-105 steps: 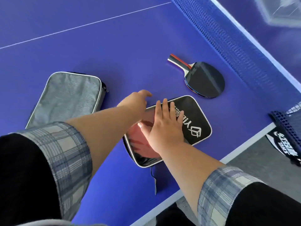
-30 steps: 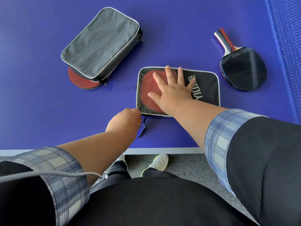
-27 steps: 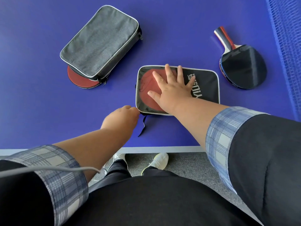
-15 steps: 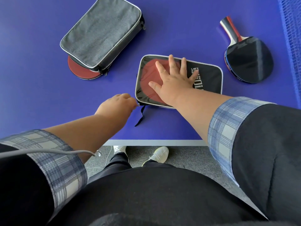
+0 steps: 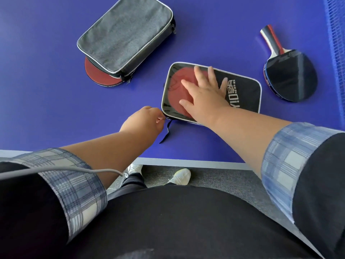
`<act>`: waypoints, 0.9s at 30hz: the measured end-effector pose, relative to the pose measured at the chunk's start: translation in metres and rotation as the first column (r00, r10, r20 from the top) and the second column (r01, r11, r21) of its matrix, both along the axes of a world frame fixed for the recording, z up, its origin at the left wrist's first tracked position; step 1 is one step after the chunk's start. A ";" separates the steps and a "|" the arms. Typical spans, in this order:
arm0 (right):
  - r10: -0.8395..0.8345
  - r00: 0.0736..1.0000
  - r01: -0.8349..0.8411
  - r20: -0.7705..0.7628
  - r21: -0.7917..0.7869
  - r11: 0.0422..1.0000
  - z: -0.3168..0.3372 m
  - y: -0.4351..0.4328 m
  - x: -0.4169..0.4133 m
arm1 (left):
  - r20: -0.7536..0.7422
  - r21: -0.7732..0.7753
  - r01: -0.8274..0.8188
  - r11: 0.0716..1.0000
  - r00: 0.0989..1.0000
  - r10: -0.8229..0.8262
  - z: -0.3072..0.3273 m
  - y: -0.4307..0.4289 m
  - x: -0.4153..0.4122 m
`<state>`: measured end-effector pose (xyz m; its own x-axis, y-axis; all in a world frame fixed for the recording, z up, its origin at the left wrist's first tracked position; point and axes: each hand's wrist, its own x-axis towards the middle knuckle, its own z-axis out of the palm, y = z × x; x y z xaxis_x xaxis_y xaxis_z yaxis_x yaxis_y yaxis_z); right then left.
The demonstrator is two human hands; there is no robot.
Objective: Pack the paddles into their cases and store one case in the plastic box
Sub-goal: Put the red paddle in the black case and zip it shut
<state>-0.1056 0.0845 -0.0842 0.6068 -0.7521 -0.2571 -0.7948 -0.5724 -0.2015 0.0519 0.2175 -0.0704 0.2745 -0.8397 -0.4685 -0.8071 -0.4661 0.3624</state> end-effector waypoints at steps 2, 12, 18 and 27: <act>0.189 0.981 -0.187 0.043 -0.050 0.981 0.005 0.015 0.000 | -0.024 -0.005 -0.014 1.000 1.000 0.014 0.000 0.001 0.000; -0.521 0.841 0.382 0.146 0.522 0.763 0.014 0.111 0.013 | -0.148 -0.047 -0.070 0.996 0.987 0.063 -0.011 0.006 -0.007; -0.748 0.664 0.534 0.006 0.696 0.480 0.008 0.103 0.036 | -0.228 -0.047 0.073 0.996 0.970 -0.082 -0.011 0.009 0.006; -0.569 0.822 0.512 0.028 0.404 0.758 0.000 0.111 0.036 | 0.320 -0.059 0.741 0.669 0.649 -0.690 -0.008 -0.044 0.044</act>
<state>-0.0697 0.1955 -0.0847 0.1780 -0.8342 -0.5219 -0.8954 0.0826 -0.4375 0.0956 0.1733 -0.0781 -0.3626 -0.8804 -0.3057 -0.9319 0.3451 0.1114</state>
